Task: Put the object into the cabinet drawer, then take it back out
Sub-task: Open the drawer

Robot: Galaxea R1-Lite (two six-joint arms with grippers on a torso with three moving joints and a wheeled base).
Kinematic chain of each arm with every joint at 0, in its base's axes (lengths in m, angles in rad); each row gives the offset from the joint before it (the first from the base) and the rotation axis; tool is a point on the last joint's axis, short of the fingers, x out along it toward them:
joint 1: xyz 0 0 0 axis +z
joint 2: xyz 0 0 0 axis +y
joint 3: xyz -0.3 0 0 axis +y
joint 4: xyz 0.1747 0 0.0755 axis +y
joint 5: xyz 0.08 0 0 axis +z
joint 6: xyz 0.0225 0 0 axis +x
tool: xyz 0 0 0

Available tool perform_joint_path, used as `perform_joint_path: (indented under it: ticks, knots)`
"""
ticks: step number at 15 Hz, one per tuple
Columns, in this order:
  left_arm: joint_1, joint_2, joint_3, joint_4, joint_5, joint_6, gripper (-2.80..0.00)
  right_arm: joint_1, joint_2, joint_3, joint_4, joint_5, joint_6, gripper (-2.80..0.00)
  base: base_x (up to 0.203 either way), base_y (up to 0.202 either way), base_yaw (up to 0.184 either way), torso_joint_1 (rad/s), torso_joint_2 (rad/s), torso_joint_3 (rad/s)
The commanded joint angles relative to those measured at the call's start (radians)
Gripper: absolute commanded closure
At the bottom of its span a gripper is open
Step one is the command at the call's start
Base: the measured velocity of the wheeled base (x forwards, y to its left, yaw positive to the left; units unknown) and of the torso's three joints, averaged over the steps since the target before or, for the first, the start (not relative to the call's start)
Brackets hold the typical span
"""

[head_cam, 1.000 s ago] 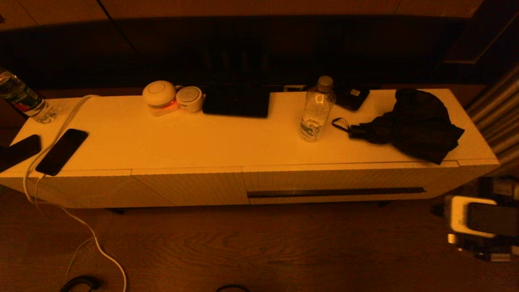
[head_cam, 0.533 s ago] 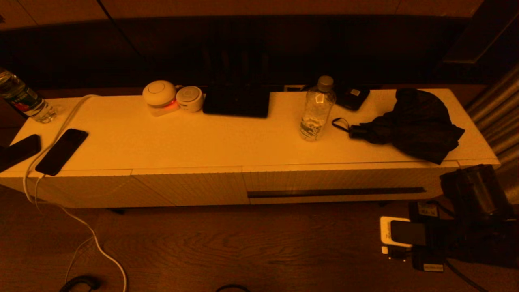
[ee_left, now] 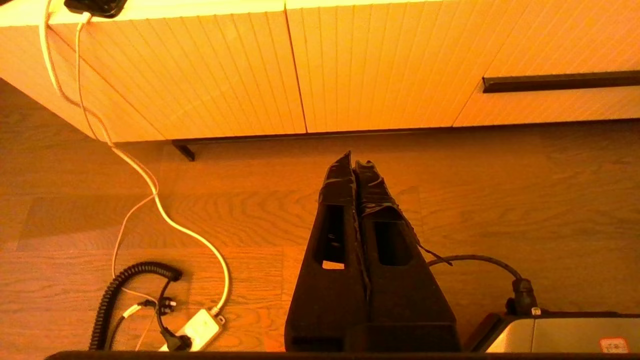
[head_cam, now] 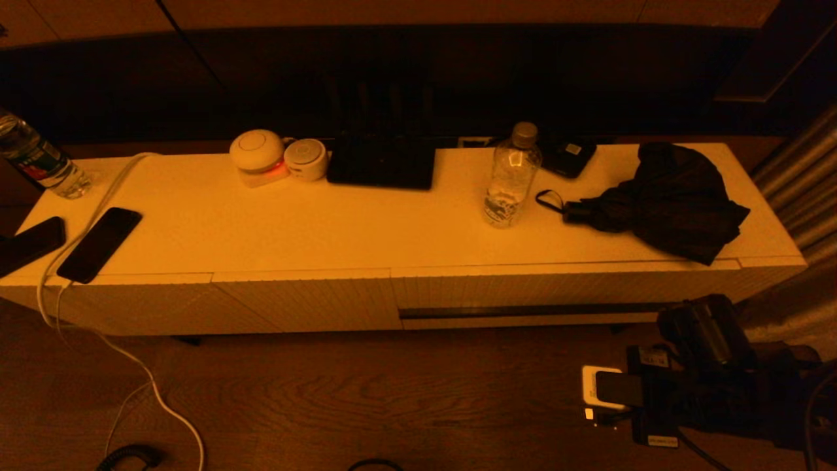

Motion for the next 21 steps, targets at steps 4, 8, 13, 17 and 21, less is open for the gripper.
perform_joint_path:
  ticks: [4, 8, 13, 17, 21]
  knots:
    - [0.0, 0.0, 0.0, 0.0, 0.0, 0.0, 0.0, -0.022, 0.008, 0.011, -0.052, 0.045, -0.006, 0.0, 0.0, 0.0, 0.0, 0.0, 0.0, 0.0]
    - [0.0, 0.0, 0.0, 0.0, 0.0, 0.0, 0.0, -0.022, 0.029, 0.056, -0.171, 0.047, -0.002, 0.0, 0.0, 0.0, 0.0, 0.0, 0.0, 0.0]
    - [0.0, 0.0, 0.0, 0.0, 0.0, 0.0, 0.0, -0.022, 0.031, 0.067, -0.199, 0.044, -0.005, 0.0, 0.0, 0.0, 0.0, 0.0, 0.0, 0.0]
    - [0.0, 0.0, 0.0, 0.0, 0.0, 0.0, 0.0, -0.002, 0.025, 0.073, -0.199, 0.043, -0.008, 0.0, 0.0, 0.0, 0.0, 0.0, 0.0, 0.0]
    - [0.0, 0.0, 0.0, 0.0, 0.0, 0.0, 0.0, 0.021, 0.065, 0.115, -0.228, 0.039, -0.014, 0.0, 0.0, 0.0, 0.0, 0.0, 0.0, 0.0]
